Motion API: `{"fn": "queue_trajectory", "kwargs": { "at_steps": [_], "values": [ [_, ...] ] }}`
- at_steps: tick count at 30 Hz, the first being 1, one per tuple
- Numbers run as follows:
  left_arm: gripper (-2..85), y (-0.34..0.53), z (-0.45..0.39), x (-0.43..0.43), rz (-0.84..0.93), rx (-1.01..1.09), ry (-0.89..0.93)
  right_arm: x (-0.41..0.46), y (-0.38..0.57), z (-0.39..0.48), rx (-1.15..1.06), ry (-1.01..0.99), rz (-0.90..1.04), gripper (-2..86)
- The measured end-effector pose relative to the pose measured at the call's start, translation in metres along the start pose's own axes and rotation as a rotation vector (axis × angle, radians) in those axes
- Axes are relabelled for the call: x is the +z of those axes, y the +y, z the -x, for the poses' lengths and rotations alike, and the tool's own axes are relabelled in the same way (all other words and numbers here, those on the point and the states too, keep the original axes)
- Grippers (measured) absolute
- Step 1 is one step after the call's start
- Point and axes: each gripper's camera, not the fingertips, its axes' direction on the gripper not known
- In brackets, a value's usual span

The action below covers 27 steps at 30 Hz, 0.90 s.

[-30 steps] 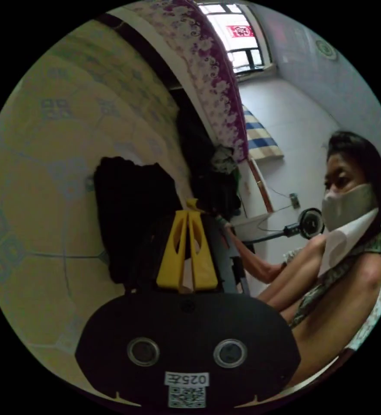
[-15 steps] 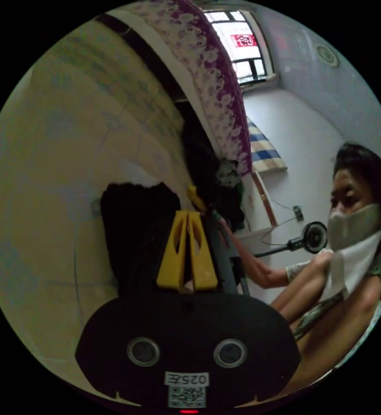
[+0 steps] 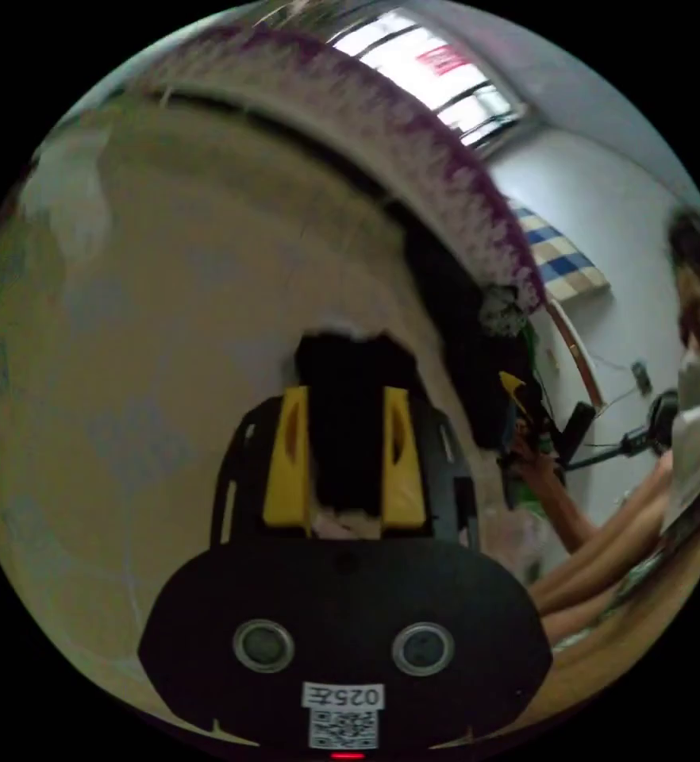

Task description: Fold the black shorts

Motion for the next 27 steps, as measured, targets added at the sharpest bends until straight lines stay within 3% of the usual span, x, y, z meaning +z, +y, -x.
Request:
{"fn": "queue_trajectory", "kwargs": {
  "at_steps": [1, 2, 4, 10, 18, 24, 27],
  "values": [
    [11.3, 0.007, 0.023, 0.004, 0.102, -0.067, 0.035, 0.015, 0.008, -0.003, 0.066, -0.079, 0.152, 10.0],
    [11.6, 0.012, 0.031, 0.002, 0.104, -0.089, 0.054, 0.027, 0.012, -0.007, 0.098, -0.133, 0.251, 11.2],
    [12.6, 0.02, 0.053, -0.01, 0.095, -0.156, 0.144, 0.073, 0.028, -0.018, 0.222, -0.442, 0.568, 16.1],
    [14.4, -0.001, 0.082, -0.025, 0.229, -0.191, 0.216, 0.129, 0.049, -0.014, 0.52, -0.722, 0.537, 16.7],
    [10.0, -0.019, 0.089, -0.05, 0.398, -0.027, 0.038, 0.188, 0.019, 0.049, 0.436, -0.72, 0.66, 7.9],
    [5.5, 0.006, 0.166, -0.072, 0.49, -0.347, 0.423, 0.199, 0.011, 0.067, 0.718, -0.942, 0.762, 5.2],
    [5.1, 0.049, 0.176, -0.11, 0.501, -0.42, 0.589, 0.182, -0.022, 0.121, 0.709, -0.963, 0.929, 5.0]
  ]
}}
